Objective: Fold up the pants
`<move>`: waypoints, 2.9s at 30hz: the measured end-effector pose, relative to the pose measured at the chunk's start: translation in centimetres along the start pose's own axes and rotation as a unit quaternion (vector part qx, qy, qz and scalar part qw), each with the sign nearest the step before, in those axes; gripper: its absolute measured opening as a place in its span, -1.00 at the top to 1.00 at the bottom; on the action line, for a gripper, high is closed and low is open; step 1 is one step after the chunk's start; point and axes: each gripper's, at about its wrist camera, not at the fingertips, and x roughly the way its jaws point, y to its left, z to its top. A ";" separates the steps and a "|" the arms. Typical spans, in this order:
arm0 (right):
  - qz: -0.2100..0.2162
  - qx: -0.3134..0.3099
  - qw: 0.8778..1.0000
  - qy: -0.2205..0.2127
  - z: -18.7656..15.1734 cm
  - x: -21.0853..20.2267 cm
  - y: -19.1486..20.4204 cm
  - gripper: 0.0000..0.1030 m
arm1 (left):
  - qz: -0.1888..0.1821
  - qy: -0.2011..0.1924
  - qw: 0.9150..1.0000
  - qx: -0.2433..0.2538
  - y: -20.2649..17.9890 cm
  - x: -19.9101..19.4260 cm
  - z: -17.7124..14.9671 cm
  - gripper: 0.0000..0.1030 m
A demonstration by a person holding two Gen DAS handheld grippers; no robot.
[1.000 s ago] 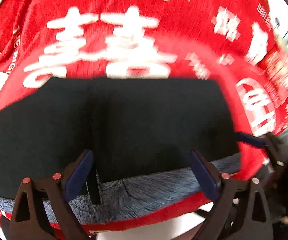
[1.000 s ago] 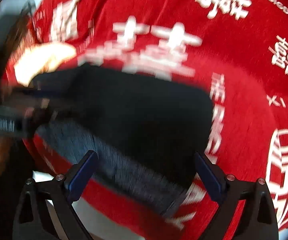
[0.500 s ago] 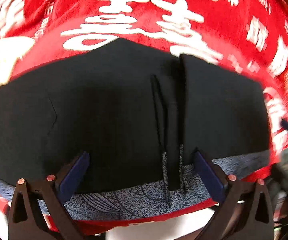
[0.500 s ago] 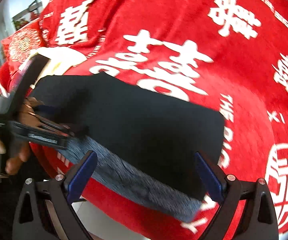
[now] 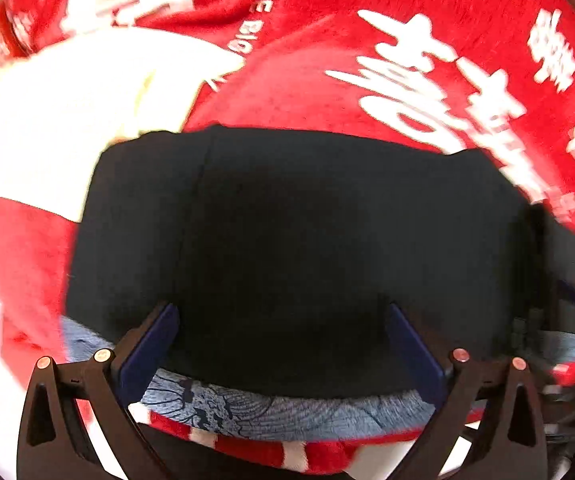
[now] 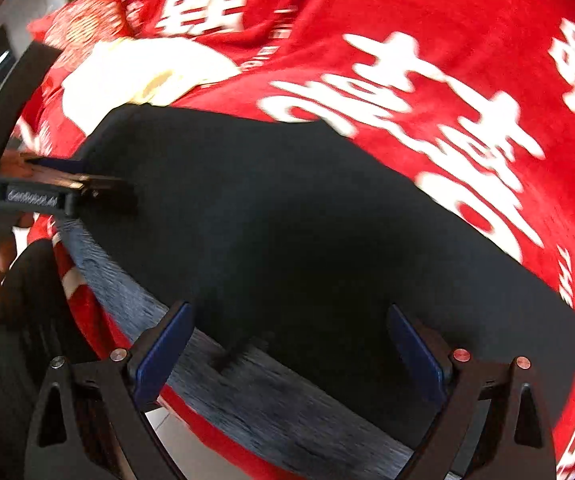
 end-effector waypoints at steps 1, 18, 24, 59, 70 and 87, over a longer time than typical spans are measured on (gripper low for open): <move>-0.005 -0.016 1.000 0.002 0.5 0.3 0.9 -1.00 | -0.014 -0.002 1.000 -0.002 0.5 -0.2 -0.1 -0.99; 0.081 -0.142 0.987 -0.004 10.7 4.0 7.7 -1.00 | -0.002 -0.039 0.997 -0.063 8.7 -2.9 -1.9 -0.99; 0.106 -0.198 0.974 0.031 14.8 7.7 10.3 -1.00 | 0.009 -0.029 0.998 -0.057 9.1 -1.9 -1.9 -0.99; 0.277 -0.268 0.923 0.006 18.0 4.3 10.1 0.63 | -0.141 -0.070 0.987 -0.024 15.3 -3.4 0.4 -0.99; 0.292 -0.286 0.913 -0.005 17.4 2.9 10.0 0.63 | -0.276 -0.029 0.954 0.111 10.4 -2.6 3.6 -0.92; 0.095 -0.192 0.976 0.032 8.1 -0.5 6.5 -0.99 | -0.078 -0.019 0.991 0.107 5.0 -5.1 2.0 0.33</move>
